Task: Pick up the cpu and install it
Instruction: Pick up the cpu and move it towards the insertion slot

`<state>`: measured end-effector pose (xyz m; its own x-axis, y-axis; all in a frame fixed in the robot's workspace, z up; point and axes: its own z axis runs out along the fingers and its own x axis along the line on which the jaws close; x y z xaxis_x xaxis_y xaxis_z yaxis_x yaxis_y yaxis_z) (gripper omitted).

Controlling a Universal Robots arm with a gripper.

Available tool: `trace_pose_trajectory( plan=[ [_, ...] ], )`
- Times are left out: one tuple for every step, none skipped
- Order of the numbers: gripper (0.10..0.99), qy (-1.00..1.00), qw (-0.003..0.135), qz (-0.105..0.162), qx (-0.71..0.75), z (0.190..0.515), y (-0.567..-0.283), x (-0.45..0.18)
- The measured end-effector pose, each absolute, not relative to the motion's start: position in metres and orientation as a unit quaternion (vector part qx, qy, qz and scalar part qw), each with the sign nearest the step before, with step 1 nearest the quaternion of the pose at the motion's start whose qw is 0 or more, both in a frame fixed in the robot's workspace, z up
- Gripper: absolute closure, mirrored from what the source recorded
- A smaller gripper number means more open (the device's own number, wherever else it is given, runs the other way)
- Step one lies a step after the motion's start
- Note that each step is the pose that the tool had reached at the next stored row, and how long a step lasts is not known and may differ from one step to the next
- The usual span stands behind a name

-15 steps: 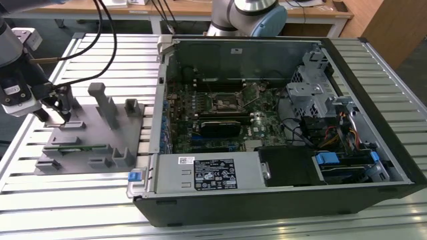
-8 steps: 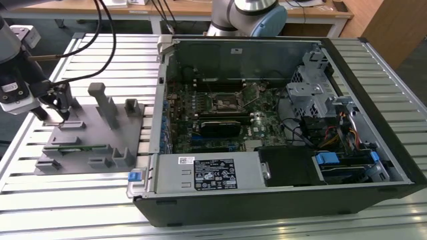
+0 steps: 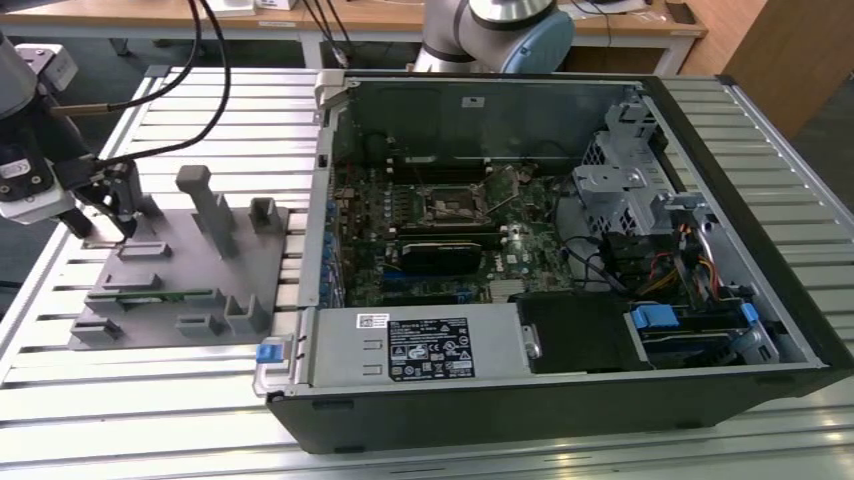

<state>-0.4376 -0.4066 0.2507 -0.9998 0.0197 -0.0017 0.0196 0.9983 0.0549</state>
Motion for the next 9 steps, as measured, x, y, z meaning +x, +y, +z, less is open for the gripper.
trace_pose_trajectory(
  plan=[
    [0.561,1.000,0.001,0.027,0.010,0.252,-0.407,-0.438],
    [0.561,1.000,0.001,0.027,0.010,0.254,-0.407,-0.438],
    [0.561,1.000,0.001,0.027,0.010,0.256,-0.407,-0.438],
    [0.561,1.000,0.001,0.027,0.010,0.258,-0.407,-0.438],
    [0.561,1.000,0.001,0.027,0.010,0.259,-0.406,-0.438],
    [0.561,1.000,0.001,0.027,0.010,0.262,-0.406,-0.438],
    [0.561,1.000,0.001,0.027,0.010,0.263,-0.406,-0.438],
    [0.561,1.000,0.001,0.027,0.010,0.266,-0.406,-0.438],
    [0.561,1.000,0.001,0.027,0.010,0.267,-0.406,-0.438]
  ],
)
